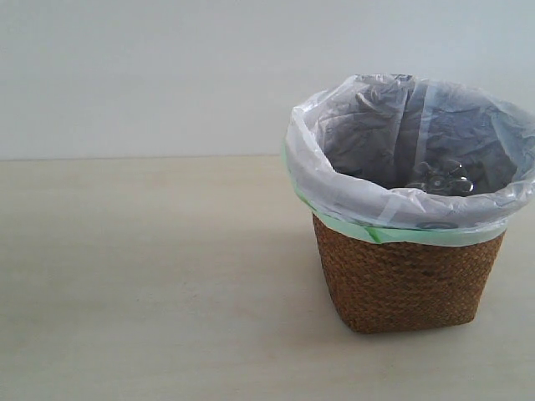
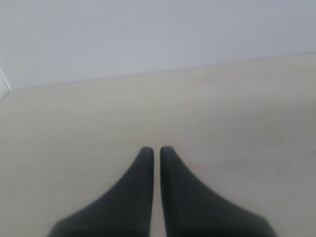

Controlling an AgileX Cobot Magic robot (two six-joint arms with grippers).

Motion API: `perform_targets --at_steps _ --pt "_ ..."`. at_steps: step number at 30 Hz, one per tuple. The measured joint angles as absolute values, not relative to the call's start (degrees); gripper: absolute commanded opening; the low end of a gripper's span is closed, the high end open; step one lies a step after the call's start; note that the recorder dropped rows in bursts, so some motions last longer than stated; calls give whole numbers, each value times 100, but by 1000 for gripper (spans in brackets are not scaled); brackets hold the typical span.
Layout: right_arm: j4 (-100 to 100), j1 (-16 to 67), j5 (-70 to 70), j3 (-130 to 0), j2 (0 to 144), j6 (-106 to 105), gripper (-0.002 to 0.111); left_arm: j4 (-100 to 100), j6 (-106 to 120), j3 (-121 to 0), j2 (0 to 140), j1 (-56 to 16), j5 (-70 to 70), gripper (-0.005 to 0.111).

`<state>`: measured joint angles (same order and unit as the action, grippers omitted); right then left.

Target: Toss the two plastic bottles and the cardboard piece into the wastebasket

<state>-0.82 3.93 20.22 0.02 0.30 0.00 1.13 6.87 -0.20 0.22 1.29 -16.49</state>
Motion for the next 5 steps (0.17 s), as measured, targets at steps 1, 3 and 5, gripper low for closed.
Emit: perform_targets --at_steps 1,3,5 --pt "-82 393 2022 2 30 0 0 113 687 -20 22 129 -1649 4" --pt "-82 393 2022 2 30 0 0 113 687 -20 22 129 -1649 4" --pt "-82 393 2022 2 30 0 0 113 687 -20 22 129 -1649 4"
